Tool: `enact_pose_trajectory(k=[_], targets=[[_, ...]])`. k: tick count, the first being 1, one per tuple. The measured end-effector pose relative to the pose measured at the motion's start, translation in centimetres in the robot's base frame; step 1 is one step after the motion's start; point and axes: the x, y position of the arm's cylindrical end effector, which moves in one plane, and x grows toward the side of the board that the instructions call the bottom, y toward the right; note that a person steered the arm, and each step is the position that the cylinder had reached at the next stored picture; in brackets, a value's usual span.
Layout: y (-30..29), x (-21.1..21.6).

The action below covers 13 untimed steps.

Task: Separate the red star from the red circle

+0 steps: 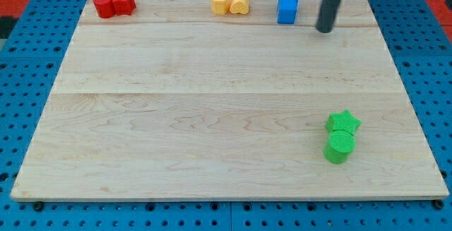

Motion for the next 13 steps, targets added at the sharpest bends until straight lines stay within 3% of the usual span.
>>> enact_pose_trajectory(k=[1, 2, 3, 5, 6, 7, 8, 9, 12, 13], targets=[[3.0, -0.5], [-3.2, 4.2], [-17.2, 9.3], [-46.5, 9.4], [-51.2, 7.2], [-50.9, -0.2], [-51.1, -3.7], [-50.5, -10.0], [-44.6, -10.3], [-38.7, -10.3]])
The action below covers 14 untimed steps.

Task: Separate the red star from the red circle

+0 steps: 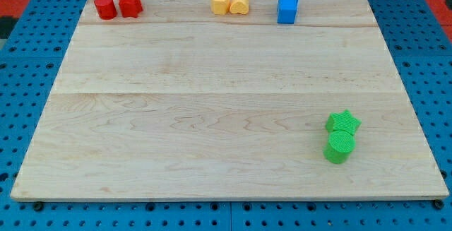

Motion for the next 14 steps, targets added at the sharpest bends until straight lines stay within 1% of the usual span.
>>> enact_pose_trajectory(k=[1, 2, 4, 5, 6, 7, 8, 9, 10, 11, 12, 13, 14], targets=[[1.9, 1.6], [-0.1, 2.9], [-4.0, 3.9], [-1.5, 4.4], [-0.4, 5.4], [-1.4, 6.9], [4.3, 7.4], [8.9, 9.6], [7.7, 13.7], [11.6, 14.1], [14.0, 11.9], [10.0, 11.7], [15.2, 11.2]])
